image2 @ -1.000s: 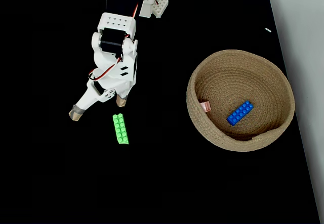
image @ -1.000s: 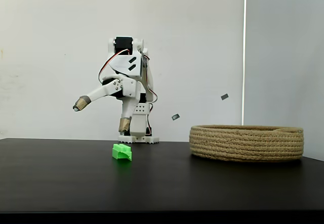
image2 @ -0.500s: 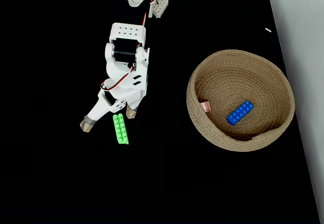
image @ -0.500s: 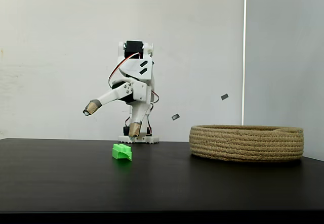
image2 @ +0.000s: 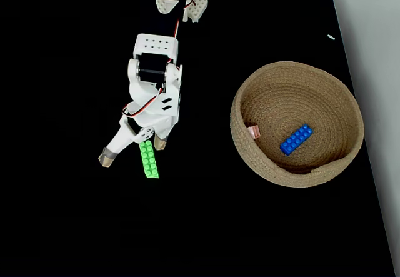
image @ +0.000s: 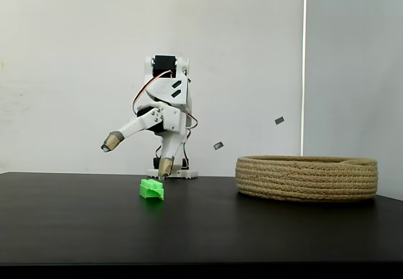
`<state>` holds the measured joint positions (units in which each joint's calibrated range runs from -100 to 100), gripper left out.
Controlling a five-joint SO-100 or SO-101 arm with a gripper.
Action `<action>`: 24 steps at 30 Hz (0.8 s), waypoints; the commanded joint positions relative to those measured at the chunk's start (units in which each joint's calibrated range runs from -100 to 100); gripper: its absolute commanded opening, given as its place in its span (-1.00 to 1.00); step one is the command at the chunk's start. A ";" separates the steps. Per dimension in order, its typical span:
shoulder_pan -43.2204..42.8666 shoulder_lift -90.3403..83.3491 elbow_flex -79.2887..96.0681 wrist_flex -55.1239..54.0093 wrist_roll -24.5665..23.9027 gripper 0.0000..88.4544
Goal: Place the lego blocks in the tray
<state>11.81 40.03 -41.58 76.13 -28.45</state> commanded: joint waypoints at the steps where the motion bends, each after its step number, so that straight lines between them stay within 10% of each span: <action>1: 1.14 -1.17 -3.61 -0.28 0.44 0.08; 19: 2.62 1.75 -4.06 -0.37 4.15 0.03; 24: 2.45 2.96 -4.98 -0.45 5.71 -0.34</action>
<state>14.09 44.70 -42.82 76.13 -23.91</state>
